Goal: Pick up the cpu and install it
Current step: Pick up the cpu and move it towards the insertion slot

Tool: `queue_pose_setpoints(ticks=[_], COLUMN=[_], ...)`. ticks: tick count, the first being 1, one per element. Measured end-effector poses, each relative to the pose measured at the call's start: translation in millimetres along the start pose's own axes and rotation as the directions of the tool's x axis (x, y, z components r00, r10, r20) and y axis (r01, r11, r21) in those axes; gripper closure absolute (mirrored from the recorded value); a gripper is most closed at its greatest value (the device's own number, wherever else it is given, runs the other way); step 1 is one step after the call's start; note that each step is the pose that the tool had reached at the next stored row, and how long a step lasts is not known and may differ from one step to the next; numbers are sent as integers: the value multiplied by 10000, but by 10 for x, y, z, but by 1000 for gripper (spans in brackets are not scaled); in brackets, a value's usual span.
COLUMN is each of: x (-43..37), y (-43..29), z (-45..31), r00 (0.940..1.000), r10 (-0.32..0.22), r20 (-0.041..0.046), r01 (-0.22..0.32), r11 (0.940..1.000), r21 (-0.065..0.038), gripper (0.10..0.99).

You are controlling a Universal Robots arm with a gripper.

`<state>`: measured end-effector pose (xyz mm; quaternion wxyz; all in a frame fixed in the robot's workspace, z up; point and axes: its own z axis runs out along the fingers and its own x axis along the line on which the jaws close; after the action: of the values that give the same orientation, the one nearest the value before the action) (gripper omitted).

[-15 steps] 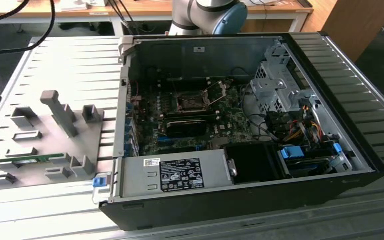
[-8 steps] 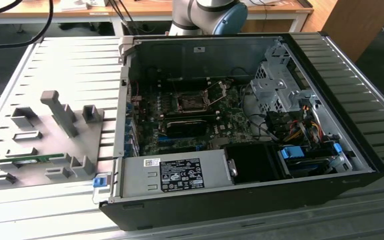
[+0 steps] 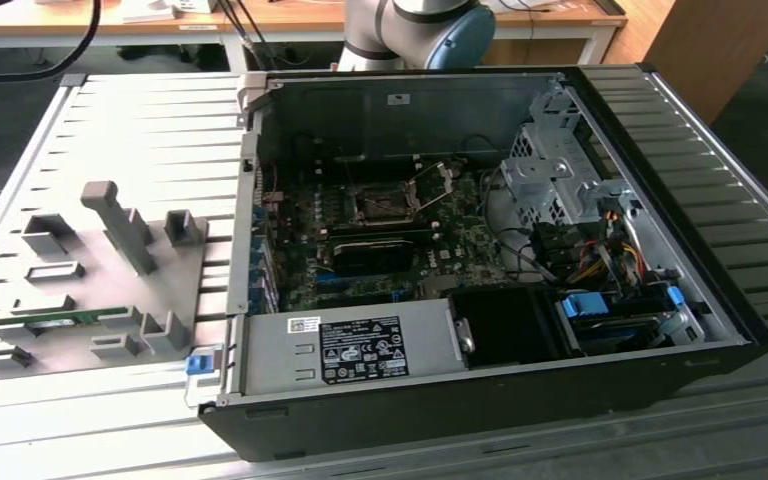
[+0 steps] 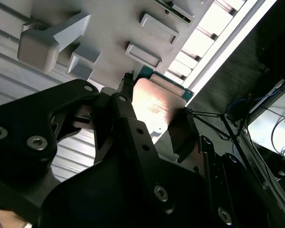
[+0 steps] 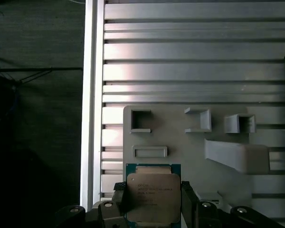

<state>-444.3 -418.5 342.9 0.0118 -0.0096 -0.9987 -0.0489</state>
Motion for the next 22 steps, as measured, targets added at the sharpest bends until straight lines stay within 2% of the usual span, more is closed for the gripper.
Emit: queue_pose_setpoints(ticks=[7, 22], x=[3, 9], y=[9, 37], z=[-97, -373], r00=[10000, 10000], r10=[31, 63], r20=[3, 6], r01=[-31, -63], r11=[10000, 10000], r21=[-1, -2], gripper=[545, 545])
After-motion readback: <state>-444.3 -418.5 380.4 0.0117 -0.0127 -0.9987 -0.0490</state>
